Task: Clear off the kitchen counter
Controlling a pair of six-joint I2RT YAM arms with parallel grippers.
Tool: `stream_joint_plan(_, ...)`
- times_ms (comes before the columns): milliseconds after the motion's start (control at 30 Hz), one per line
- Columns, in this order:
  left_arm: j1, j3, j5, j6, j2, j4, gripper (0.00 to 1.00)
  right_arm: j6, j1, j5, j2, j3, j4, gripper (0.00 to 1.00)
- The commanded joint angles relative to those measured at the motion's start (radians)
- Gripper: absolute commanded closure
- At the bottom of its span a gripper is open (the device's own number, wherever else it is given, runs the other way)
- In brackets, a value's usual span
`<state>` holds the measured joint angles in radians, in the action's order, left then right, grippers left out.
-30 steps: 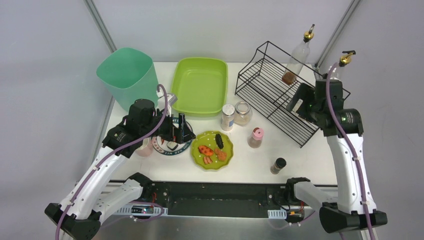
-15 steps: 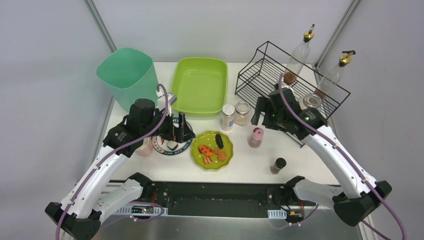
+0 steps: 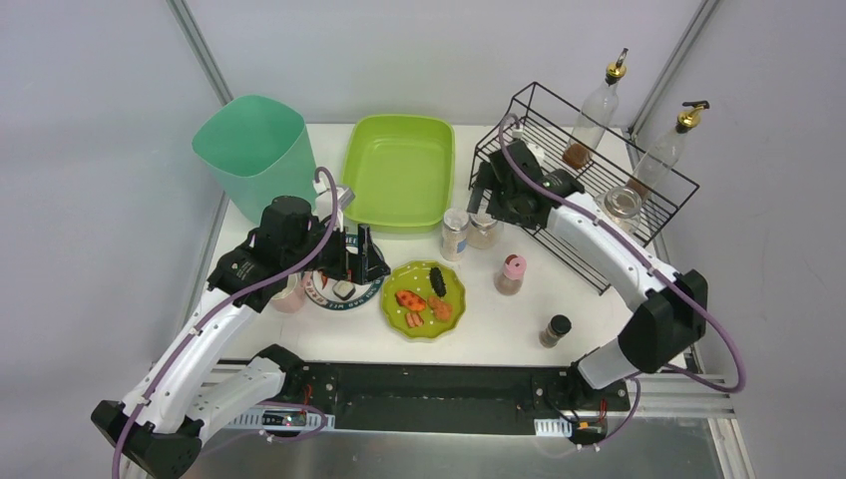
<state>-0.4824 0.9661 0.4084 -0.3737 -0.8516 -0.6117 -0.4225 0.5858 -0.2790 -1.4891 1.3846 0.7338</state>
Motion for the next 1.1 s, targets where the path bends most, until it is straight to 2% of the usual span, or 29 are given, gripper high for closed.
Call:
stream_joint_plan(0,0.011,-0.003,-0.007,0.013,-0.001,0.004,0.0,-0.031,-0.026,0.024,-0.081,0.119,-0.035,0.01)
stream_joint_plan(267,0.011,-0.001,0.0,0.013,0.004,0.004,0.0,-0.037,-0.054,0.033,-0.197,0.161,-0.039,0.01)
stream_joint_plan(933,0.011,0.001,0.013,0.012,0.018,0.004,0.0,0.016,-0.054,-0.015,-0.357,0.217,0.003,0.01)
stream_joint_plan(1067,0.011,0.001,0.015,0.012,0.018,0.005,0.0,0.027,-0.054,-0.014,-0.371,0.224,0.008,0.05)
